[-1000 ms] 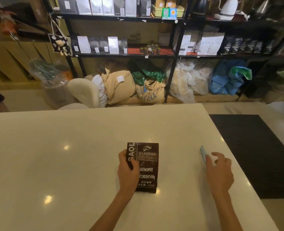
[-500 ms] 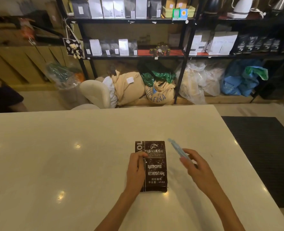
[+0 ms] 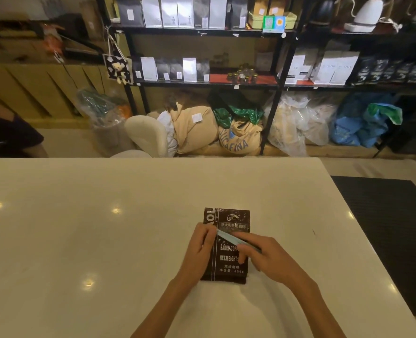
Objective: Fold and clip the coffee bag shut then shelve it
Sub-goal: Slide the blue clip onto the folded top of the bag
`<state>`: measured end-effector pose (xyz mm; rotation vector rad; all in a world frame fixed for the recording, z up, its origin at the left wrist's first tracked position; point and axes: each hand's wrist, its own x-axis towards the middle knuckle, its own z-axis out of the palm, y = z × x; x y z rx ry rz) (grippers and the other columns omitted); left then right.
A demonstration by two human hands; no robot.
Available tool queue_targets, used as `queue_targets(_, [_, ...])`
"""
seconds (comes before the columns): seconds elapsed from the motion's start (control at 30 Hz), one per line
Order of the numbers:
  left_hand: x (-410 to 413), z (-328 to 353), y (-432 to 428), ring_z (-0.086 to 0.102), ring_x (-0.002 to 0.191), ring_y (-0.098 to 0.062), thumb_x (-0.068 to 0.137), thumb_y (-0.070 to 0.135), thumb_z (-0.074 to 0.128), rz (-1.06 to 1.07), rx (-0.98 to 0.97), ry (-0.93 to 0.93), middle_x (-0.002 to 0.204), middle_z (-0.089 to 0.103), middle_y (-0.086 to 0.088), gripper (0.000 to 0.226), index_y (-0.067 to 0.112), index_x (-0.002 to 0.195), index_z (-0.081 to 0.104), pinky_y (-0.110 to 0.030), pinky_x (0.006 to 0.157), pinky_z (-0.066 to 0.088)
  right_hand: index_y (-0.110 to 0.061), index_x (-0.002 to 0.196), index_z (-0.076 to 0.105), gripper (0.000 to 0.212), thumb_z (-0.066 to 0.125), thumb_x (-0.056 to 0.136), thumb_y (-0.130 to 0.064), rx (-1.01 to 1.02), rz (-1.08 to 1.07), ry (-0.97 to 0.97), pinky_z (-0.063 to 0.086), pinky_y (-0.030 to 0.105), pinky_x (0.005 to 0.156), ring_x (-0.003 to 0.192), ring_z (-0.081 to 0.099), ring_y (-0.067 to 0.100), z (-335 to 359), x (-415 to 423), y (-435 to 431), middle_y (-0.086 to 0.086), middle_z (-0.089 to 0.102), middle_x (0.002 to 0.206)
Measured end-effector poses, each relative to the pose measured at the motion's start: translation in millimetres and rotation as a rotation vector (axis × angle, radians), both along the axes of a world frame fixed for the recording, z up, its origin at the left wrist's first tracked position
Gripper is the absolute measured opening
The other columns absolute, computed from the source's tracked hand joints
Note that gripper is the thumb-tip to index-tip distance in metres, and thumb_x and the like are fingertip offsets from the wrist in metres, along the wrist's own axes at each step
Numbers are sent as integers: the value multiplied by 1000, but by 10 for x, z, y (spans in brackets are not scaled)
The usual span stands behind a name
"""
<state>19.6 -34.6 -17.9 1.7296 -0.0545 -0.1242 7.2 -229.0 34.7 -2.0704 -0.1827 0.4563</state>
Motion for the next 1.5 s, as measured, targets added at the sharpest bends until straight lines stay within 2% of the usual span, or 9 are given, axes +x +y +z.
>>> queue_targets(0.13, [-5,5,-26,65,74,-9,103,26,42,22,-40,42,90,59,-10,24,4,98,48,-31,66,60,-44,117,54,36,70,84,-45,-215,-4,-152,51,17,72,86,64,5,11,-11,-64,-20,63,102])
queue_targets(0.23, [13,12,-31,58,64,3,103,25,40,38,-12,16,80,56,0,23,8,89,47,-16,59,51,-37,115,65,35,56,86,-56,-285,-59,-309,47,13,72,86,63,-2,3,-30,-122,-23,67,104])
queue_targets(0.4, [38,36,-35,60,75,-15,100,41,36,-1,-26,50,85,58,-3,32,13,90,49,-39,71,55,-41,111,71,29,57,87,-48,-58,-120,-309,58,24,68,68,71,3,2,-115,-115,-20,77,84])
queue_targets(0.67, [23,42,-39,64,78,-17,101,42,34,-69,-49,99,89,61,-7,43,2,97,49,-33,71,58,-46,98,74,22,69,83,-30,192,-276,-141,49,23,43,67,74,17,90,-203,-87,-9,80,83])
queue_targets(0.93, [42,26,-83,61,69,-3,101,37,31,-78,-8,65,85,59,-3,44,-3,99,50,-20,64,53,-38,90,81,19,72,76,-28,294,-254,-25,52,22,48,75,74,20,80,-276,-139,-8,79,96])
queue_targets(1.13, [86,-31,-38,61,74,-19,100,41,35,-27,-42,99,84,59,-4,32,16,87,51,-35,70,56,-21,95,78,15,70,89,-11,166,-157,37,53,24,55,67,67,9,11,-338,-251,-13,73,104])
queue_targets(1.23, [100,-15,32,67,80,-30,103,34,38,4,-62,124,95,62,-13,27,15,92,54,-36,67,59,-25,97,76,18,70,88,-11,117,-243,-17,54,27,56,64,65,13,9,-413,-472,-10,73,102])
queue_targets(1.33, [89,25,66,71,86,-24,102,24,44,-3,-139,102,105,65,-1,12,22,107,54,-35,66,61,-26,96,76,15,70,83,-21,146,-427,-72,54,28,54,60,62,14,80,-507,-871,-1,75,87])
queue_targets(1.5, [71,99,48,71,99,-28,99,12,52,-6,-262,122,120,62,-6,52,38,139,30,-44,73,62,-18,106,72,19,61,93,-9,-36,-478,-42,52,16,53,51,58,5,-9,-532,-1398,-6,70,67])
